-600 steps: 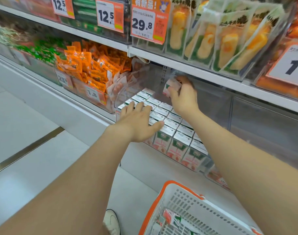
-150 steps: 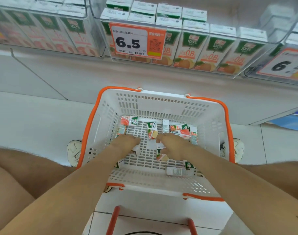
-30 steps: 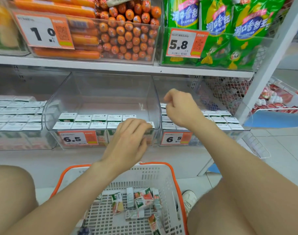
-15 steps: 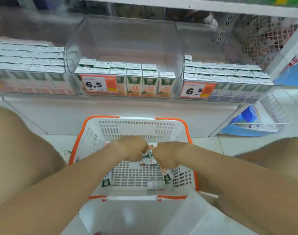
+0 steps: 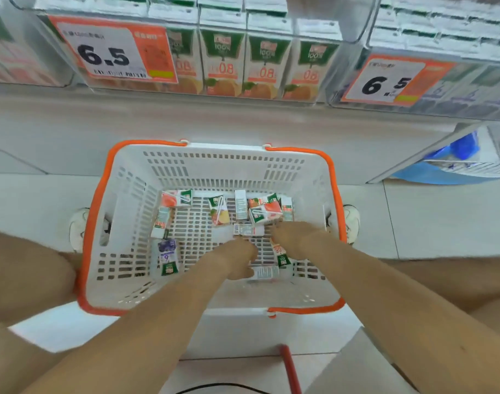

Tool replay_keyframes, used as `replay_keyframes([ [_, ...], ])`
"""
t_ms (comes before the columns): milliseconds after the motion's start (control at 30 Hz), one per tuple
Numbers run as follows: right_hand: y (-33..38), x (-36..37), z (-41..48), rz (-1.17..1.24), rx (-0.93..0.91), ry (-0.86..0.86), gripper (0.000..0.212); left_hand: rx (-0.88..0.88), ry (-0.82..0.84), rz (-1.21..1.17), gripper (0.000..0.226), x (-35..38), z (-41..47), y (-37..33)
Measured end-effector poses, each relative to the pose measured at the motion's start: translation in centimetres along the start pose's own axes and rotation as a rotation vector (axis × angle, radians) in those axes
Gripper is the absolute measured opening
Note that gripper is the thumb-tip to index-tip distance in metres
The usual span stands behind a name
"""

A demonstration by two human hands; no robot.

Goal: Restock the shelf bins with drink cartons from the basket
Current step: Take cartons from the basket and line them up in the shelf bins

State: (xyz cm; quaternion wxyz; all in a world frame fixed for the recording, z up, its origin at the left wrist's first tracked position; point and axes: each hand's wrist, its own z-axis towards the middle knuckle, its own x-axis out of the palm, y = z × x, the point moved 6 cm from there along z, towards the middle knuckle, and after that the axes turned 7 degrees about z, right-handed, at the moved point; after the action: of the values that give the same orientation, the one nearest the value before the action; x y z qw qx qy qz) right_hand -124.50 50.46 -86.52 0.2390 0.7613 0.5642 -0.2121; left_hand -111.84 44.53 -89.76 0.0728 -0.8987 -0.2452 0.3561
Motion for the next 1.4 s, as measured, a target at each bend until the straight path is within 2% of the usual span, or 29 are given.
replay_keyframes([
  [100, -0.7, 1.7, 1.8, -0.016, -0.002, 0.024, 0.063, 0.014, -0.035, -0.038, 0.048, 1.2, 1.7, -0.5],
  [200, -1.2, 2.7, 2.4, -0.052, 0.005, -0.013, 0.066, 0.017, 0.006, -0.026, 0.049, 2.9, 2.6, -0.7],
  [333, -1.5, 3.8, 2.4, -0.102, 0.049, 0.006, 0.038, 0.022, -0.012, -0.073, 0.042, 3.5, 3.3, -0.5],
  [533, -1.4, 3.8, 1.9, 0.112, 0.084, -0.005, 0.037, -0.039, -0.036, -0.228, 0.024, 2.9, 2.6, 1.7],
  [667, -0.6, 3.6, 1.1, 0.072, 0.066, 0.059, 0.032, -0.098, -0.029, -0.343, 0.028, 2.1, 1.0, 3.9],
  [767, 0.2, 2.6, 0.3, 0.156, 0.083, 0.073, 0.035, -0.133, -0.014, -0.398, 0.046, 1.0, -0.8, 5.0],
  [833, 0.3, 0.5, -0.7, 0.282, 0.093, 0.043, 0.035, -0.144, -0.038, -0.419, 0.053, -0.4, -2.3, 5.8],
  [900, 0.4, -2.2, -2.4, 0.462, 0.091, -0.044, 0.042, -0.147, -0.099, -0.451, 0.047, -2.3, -4.5, 6.3],
  [1000, 0.0, -5.1, -5.1, 0.93, 0.113, -0.121, 0.064, -0.138, -0.172, -0.55, 0.047, -5.1, -7.2, 7.0],
  [1033, 0.0, -5.9, -6.2, 1.102, 0.101, -0.125, 0.065, -0.126, -0.205, -0.569, 0.044, -6.5, -8.6, 7.0],
  [1100, 0.9, -8.1, -8.5, 1.344, 0.017, -0.109, 0.051, -0.083, -0.264, -0.614, 0.032, -9.6, -11.3, 6.8],
  [1200, 3.7, -11.8, -12.2, 1.508, -0.164, -0.139, 0.029, 0.0, -0.296, -0.735, 0.035, -14.3, -15.7, 6.2],
  [1300, 5.7, -15.0, -15.4, 1.598, -0.248, -0.287, 0.019, 0.103, -0.327, -0.893, 0.035, -17.8, -20.1, 5.3],
  [1400, 7.4, -17.9, -17.2, 1.597, -0.324, -0.43, 0.04, 0.185, -0.433, -0.973, 0.037, -20.8, -23.3, 4.1],
])
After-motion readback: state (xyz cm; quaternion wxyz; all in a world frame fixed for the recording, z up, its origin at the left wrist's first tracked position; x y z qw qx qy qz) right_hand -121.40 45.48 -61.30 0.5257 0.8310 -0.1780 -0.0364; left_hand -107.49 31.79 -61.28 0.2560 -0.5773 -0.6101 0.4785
